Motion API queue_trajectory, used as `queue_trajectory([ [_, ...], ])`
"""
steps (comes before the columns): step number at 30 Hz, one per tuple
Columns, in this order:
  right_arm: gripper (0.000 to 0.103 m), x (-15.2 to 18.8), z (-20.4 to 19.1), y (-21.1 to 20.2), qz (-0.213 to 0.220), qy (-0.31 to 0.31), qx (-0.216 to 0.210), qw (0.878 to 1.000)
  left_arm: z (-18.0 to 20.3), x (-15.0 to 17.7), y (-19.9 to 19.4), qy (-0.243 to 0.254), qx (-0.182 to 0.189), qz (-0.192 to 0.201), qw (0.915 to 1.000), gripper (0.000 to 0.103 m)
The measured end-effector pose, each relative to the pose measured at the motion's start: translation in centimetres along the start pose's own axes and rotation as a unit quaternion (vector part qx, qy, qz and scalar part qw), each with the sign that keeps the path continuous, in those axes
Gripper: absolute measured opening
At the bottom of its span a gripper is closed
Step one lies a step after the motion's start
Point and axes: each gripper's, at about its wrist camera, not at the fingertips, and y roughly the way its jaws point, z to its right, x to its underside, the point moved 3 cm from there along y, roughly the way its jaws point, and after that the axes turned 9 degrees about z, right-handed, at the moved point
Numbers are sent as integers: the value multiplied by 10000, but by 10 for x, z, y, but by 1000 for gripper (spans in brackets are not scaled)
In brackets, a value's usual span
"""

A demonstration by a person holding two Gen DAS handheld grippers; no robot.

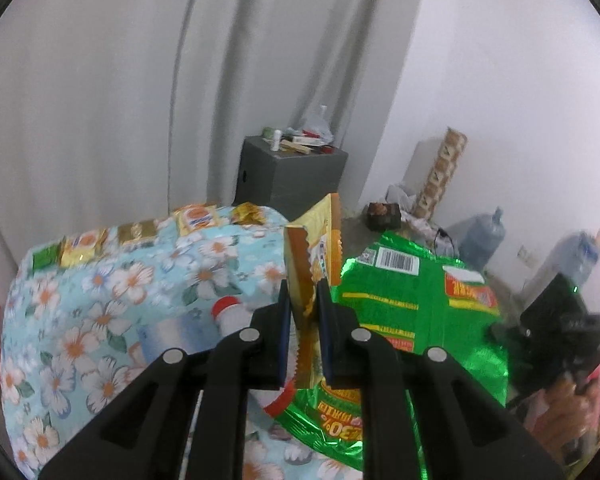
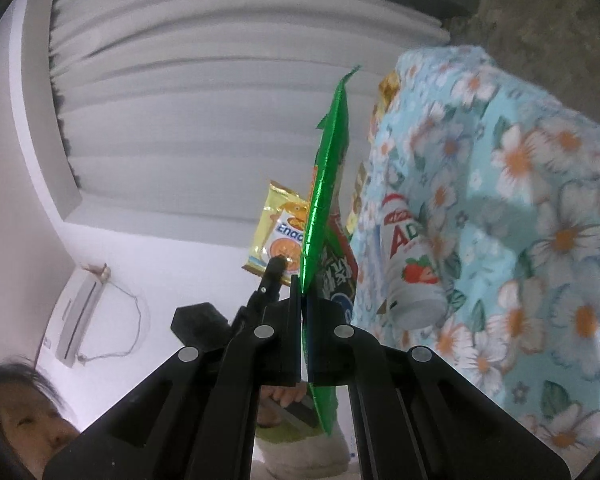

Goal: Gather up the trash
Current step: 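Lift the yellow wrapper with the left tool while the right tool lifts the green bag, then carry yellow wrapper and green bag over the wastebasket and open both tools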

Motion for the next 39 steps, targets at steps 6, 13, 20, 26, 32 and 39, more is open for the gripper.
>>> queue_trajectory([
  [6,0,-9,11,-22,255,83,66,9996,42,3,10,650,-21,60,9979,12],
  [13,1,-14,25,-43,486,209,177,9984,66,7,19,1018,0,113,9947,12],
  [20,1,-21,27,-58,637,258,198,9974,82,6,23,1282,-23,174,9916,12],
  [26,1,-23,26,-69,713,294,170,9969,93,6,27,1462,-38,230,9890,12],
  [32,1,-24,23,-91,785,341,130,9962,111,7,32,1652,1,262,9859,11],
  [39,1,-31,28,-118,1004,425,79,9940,134,9,42,1826,134,249,9828,11],
])
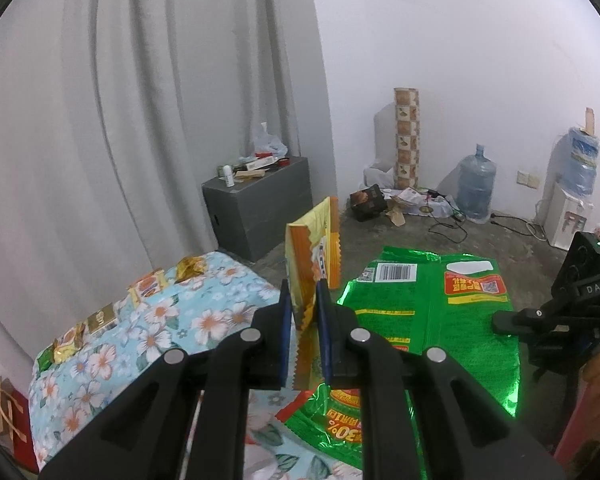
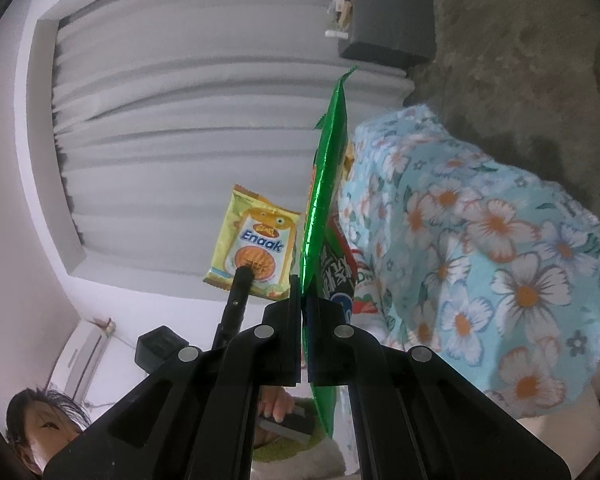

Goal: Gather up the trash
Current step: 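Carry yellow wrapper and green bag over the wastebasket and open both tools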

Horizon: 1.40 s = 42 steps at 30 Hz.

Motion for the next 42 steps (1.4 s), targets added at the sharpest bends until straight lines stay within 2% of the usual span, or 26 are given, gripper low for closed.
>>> queue_trajectory([
  [5,1,-13,6,-27,289,87,-37,9995,24,-7,13,-1,309,-53,9995,11],
  [9,1,-23,12,-52,604,153,-23,9981,50,-14,27,-59,701,-104,9975,11],
  [17,1,-52,29,-128,1539,313,181,9874,130,-28,70,241,1487,-307,9881,11],
  [23,1,-76,57,-183,2195,529,490,9729,211,-18,112,789,1959,-699,9749,11],
  [27,1,-92,87,-213,2624,735,873,9582,262,1,148,1056,2206,-1080,9636,11],
  [35,2,-121,164,-238,3176,1408,1214,9298,343,51,221,1324,2568,-1835,9396,12],
  [39,7,-133,198,-232,3293,1697,1330,9193,376,75,253,1433,2666,-2112,9294,13],
  [40,14,-138,208,-232,3369,1763,1309,9156,380,81,258,1458,2686,-2186,9267,15],
  [41,21,-141,217,-233,3408,1794,1332,9132,386,89,266,1472,2709,-2302,9230,24],
  [42,40,-145,226,-234,3436,1824,1428,9101,392,100,276,1464,2724,-2482,9180,31],
])
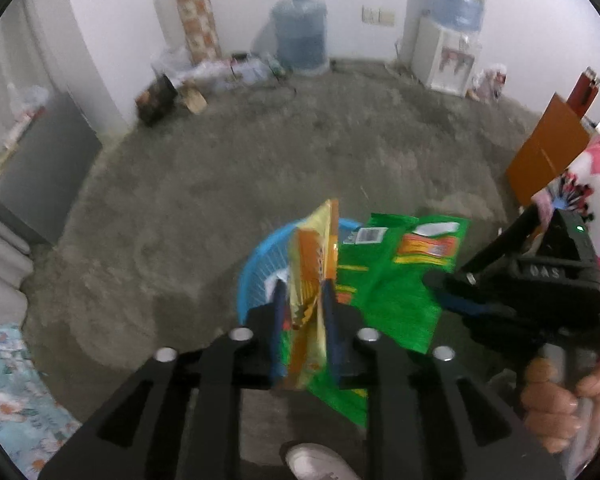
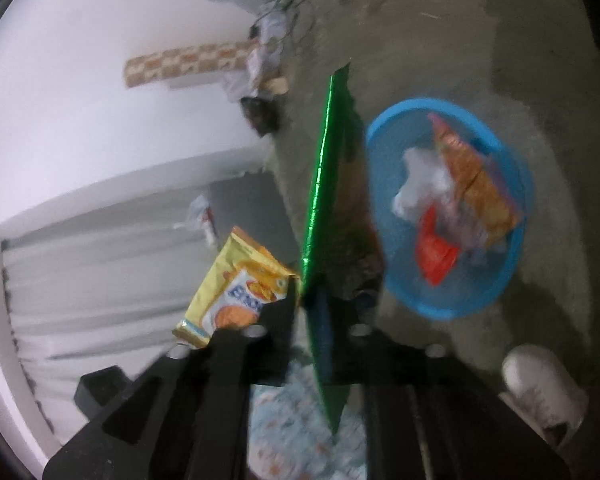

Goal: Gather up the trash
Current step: 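Carry yellow wrapper and green bag over the wastebasket and open both tools, then move both tools back to the bed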

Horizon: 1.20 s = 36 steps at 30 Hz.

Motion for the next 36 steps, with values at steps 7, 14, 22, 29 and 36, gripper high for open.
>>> queue_trajectory([
  [7,51,-8,59,15,10,422,922,9948,-18,15,20,-767,179,-334,9963,46],
  [14,52,-1,54,-13,309,396,893,9947,-24,5,-28,-848,130,14,9963,51],
  [22,58,22,-1,-26,449,-556,859,9937,-41,8,-134,-833,116,636,9944,61],
  [29,65,74,-77,-34,285,-2009,978,9743,-82,41,-235,-1372,-115,1071,9847,71],
  [36,69,160,-145,-34,-247,-3718,913,9235,-126,96,-325,-1866,-727,1517,9679,76],
])
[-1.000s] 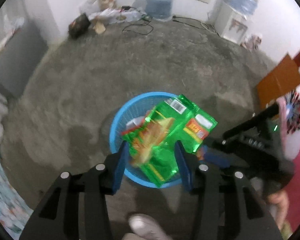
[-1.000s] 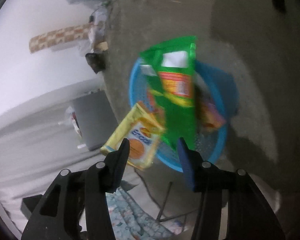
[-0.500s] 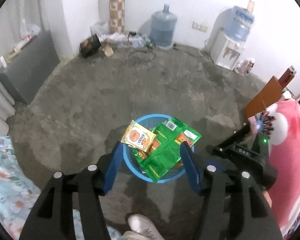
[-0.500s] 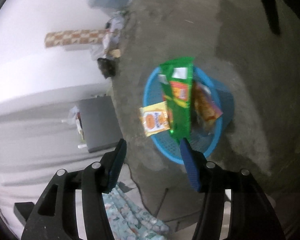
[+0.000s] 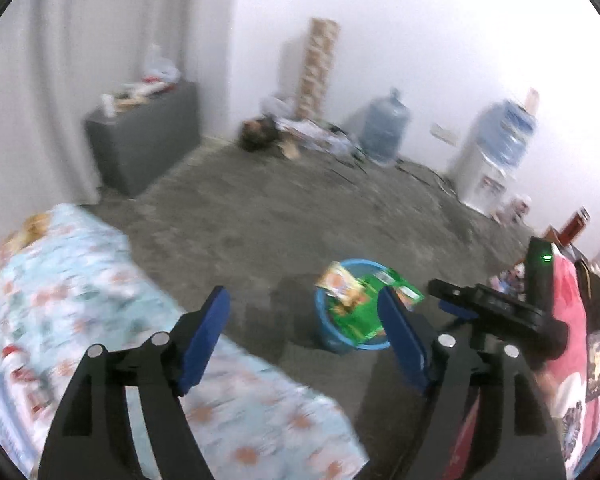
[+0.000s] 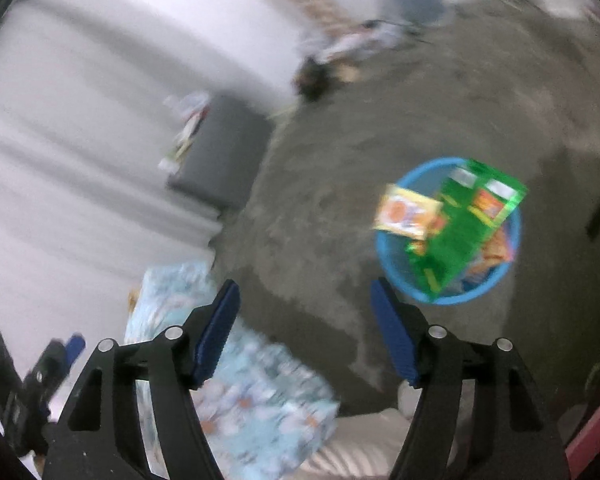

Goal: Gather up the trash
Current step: 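Move both tools back to the bed, then grasp the blue medicine box with the left tool while the right tool grasps the white AD bottle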

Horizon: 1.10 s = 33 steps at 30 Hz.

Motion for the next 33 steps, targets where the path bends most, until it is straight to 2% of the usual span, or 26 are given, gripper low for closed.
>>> queue_trajectory([
  [3,75,18,-49,-3,-183,-587,-321,9976,-34,11,-43,-207,-392,265,9987,79],
  [7,78,44,-93,0,-551,-981,-800,9904,-74,28,-90,-409,-920,479,9938,84],
  [10,79,66,-118,8,-925,-1206,-1079,9825,-107,43,-125,-631,-1366,564,9870,88],
  [14,79,91,-143,19,-1266,-1447,-1201,9740,-157,68,-174,-1198,-2027,704,9693,90],
  [18,79,109,-161,20,-1517,-1663,-1253,9663,-193,101,-211,-1813,-2395,818,9503,91],
  [24,79,146,-195,30,-2063,-1788,-1509,9501,-223,150,-226,-2356,-2545,607,9360,91],
  [33,79,195,-249,47,-2673,-2046,-1765,9249,-250,172,-194,-2496,-2428,243,9371,91],
])
